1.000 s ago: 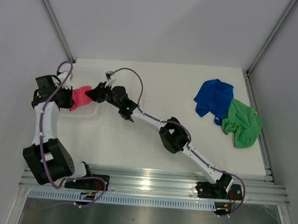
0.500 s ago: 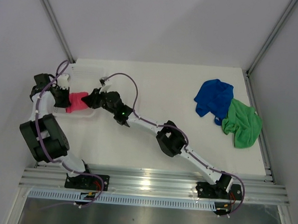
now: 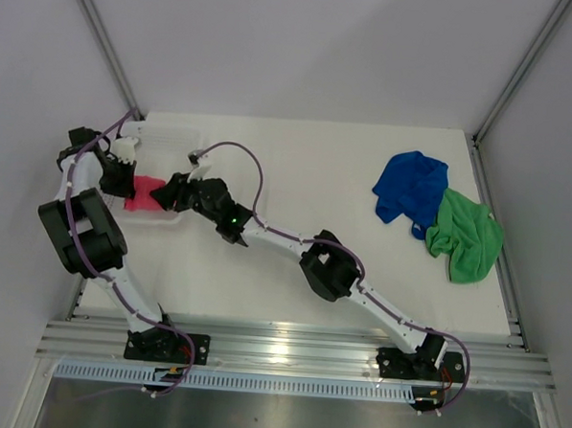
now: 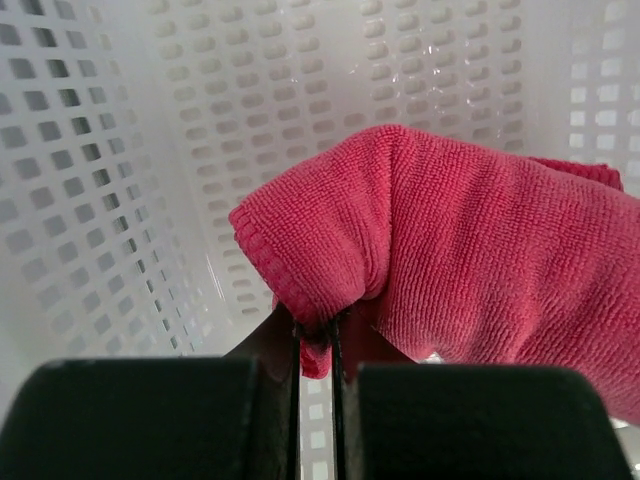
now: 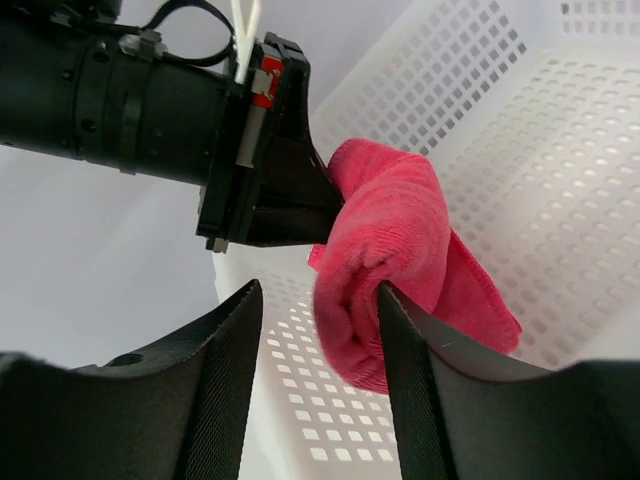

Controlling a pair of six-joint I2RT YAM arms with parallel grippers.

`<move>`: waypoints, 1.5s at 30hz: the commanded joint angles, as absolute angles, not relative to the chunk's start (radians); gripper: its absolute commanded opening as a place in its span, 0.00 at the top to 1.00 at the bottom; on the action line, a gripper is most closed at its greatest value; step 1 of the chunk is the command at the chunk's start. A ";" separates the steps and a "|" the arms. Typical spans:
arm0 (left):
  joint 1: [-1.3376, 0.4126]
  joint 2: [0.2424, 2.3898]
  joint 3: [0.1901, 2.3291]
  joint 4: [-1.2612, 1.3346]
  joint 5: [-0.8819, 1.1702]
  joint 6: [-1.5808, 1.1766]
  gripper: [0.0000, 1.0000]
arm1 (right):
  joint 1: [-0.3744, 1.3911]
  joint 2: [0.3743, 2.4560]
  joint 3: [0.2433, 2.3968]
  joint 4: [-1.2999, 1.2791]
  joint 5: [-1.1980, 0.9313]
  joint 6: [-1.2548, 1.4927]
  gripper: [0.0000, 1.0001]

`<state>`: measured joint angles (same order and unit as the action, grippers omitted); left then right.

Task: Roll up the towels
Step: Place the rolled towel into the container

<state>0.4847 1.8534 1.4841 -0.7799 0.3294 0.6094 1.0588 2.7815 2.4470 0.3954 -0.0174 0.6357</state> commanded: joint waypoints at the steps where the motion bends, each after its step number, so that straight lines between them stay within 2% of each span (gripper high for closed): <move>1: 0.472 1.894 1.545 -0.850 0.342 0.707 0.99 | 1.074 2.689 2.402 0.348 0.041 0.656 0.46; 4: 0.465 1.923 1.558 -0.870 0.331 0.713 0.99 | 1.074 2.645 2.364 0.330 0.103 0.657 0.43; 14: 0.463 1.944 1.585 -0.882 0.301 0.719 0.99 | 1.049 2.548 2.286 0.341 0.164 0.583 0.43; 15: 0.463 1.947 1.588 -0.887 0.299 0.710 0.96 | 1.051 2.543 2.283 0.344 0.167 0.581 0.43; 20: 0.465 1.953 1.618 -0.891 0.252 0.615 0.67 | 1.051 2.533 2.266 0.347 0.143 0.560 0.43; 26: 0.466 1.956 1.632 -0.887 0.212 0.525 0.49 | 1.046 2.488 2.192 0.387 0.135 0.557 0.43; 41: 0.459 1.744 1.585 -0.857 0.319 0.488 0.50 | 1.034 2.411 2.066 0.445 0.110 0.537 0.42; 45: 0.385 1.750 1.585 -0.857 0.328 0.502 0.51 | 1.026 2.370 2.008 0.478 0.133 0.534 0.43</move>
<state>0.4492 1.7733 1.5826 -0.8581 0.2771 0.5045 1.0348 2.4672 2.0308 0.3992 0.1089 0.5560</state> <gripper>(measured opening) 0.497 0.573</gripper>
